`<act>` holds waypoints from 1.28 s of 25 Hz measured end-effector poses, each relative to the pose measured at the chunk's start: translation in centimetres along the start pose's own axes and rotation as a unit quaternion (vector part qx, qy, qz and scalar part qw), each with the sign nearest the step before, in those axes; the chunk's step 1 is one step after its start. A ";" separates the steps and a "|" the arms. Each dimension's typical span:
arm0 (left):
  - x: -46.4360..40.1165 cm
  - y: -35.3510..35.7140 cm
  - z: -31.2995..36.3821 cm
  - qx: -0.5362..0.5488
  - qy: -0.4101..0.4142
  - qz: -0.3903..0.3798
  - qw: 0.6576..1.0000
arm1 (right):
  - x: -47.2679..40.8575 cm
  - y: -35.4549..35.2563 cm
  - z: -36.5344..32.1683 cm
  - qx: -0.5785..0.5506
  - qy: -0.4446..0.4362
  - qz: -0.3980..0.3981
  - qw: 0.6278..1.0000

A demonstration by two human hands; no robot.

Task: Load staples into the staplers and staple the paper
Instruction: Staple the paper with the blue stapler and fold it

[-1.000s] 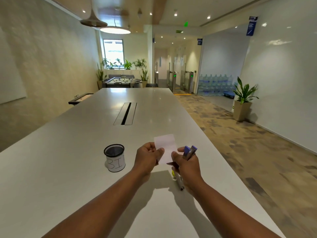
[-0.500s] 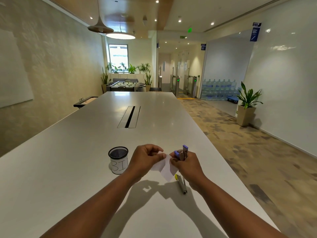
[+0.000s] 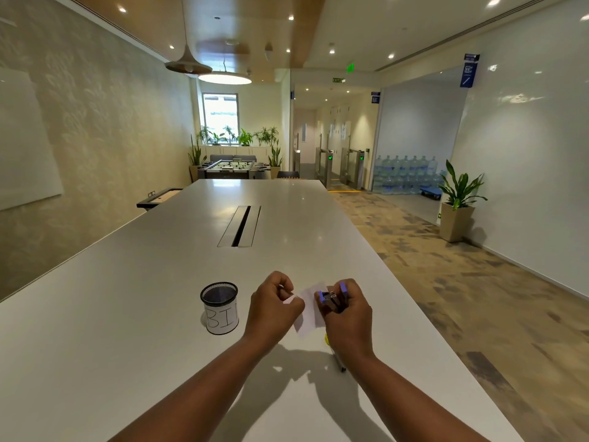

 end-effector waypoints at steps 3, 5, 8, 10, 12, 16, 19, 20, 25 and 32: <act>0.1 0.9 0.4 0.040 -0.019 -0.081 0.996 | 0.1 0.0 -0.7 0.033 -0.036 -0.017 0.999; 0.2 1.4 0.5 0.119 -0.074 -0.149 0.979 | -0.1 -0.1 -0.2 0.032 -0.016 -0.022 0.999; 0.3 1.8 0.7 0.169 -0.110 -0.230 0.952 | -0.4 -0.1 0.6 0.010 0.036 -0.034 0.999; 0.3 1.6 1.1 0.111 -0.061 -0.254 0.959 | -0.7 0.1 0.8 -0.004 0.059 -0.056 0.997; 0.4 1.4 1.6 0.040 0.009 -0.257 0.966 | -0.9 0.2 0.8 -0.040 0.084 -0.078 0.993; 0.1 1.4 1.6 -0.033 0.058 -0.263 0.962 | -1.1 0.5 0.9 -0.086 0.126 -0.116 0.982; -0.2 1.2 1.6 -0.057 0.079 -0.252 0.963 | -1.2 0.9 0.4 -0.108 0.126 -0.157 0.973; -0.3 1.1 1.6 -0.050 0.078 -0.238 0.967 | -1.2 1.0 0.3 -0.123 0.129 -0.172 0.969; -0.6 0.4 1.4 -0.030 0.080 -0.172 0.981 | -1.0 1.0 0.5 -0.150 0.122 -0.185 0.963; -0.6 0.3 1.6 -0.029 0.078 -0.131 0.988 | -0.8 0.7 1.0 -0.141 0.120 -0.151 0.971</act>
Point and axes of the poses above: each hand's wrist, its own x-axis away from the middle knuckle, its own y-axis out of the palm, z = x × y, the point moved 8 cm from there along -x, towards the middle knuckle, and after that the axes turned 5 degrees about z, right-handed, at the moved point
